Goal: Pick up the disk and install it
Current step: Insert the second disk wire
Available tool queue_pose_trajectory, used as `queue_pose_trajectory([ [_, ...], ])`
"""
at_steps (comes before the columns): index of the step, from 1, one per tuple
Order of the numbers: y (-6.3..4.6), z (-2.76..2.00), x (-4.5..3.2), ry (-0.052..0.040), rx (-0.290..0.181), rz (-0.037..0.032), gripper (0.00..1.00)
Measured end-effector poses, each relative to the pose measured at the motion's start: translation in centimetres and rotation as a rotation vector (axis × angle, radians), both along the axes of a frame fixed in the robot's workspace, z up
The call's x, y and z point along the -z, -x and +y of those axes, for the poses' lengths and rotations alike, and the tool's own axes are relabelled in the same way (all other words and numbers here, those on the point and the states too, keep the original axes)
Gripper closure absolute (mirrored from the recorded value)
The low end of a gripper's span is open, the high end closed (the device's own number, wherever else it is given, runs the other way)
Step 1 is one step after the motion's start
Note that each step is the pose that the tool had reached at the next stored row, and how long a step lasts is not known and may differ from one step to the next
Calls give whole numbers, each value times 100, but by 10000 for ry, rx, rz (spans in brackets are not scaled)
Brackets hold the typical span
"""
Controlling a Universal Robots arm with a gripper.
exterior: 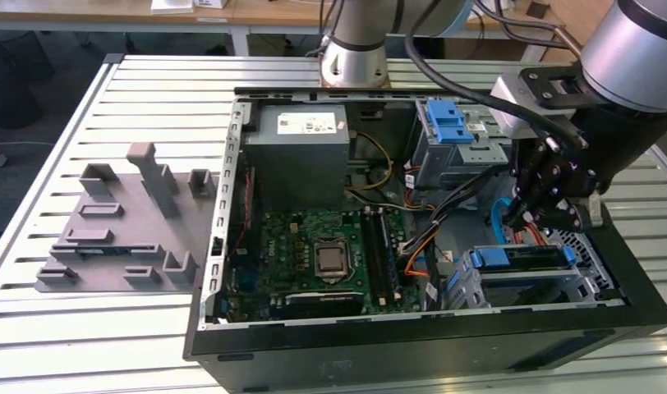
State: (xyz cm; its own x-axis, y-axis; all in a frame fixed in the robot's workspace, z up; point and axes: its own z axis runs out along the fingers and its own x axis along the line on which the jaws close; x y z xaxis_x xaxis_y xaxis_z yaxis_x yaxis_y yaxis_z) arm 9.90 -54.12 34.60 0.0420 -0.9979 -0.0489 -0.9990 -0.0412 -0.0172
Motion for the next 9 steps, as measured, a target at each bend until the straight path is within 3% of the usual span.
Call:
queue_pose_trajectory([
  [3, 3, -53, 4, -1, -56, -55, 84],
  [9, 10, -86, 19, -6, -417, -127, 84],
])
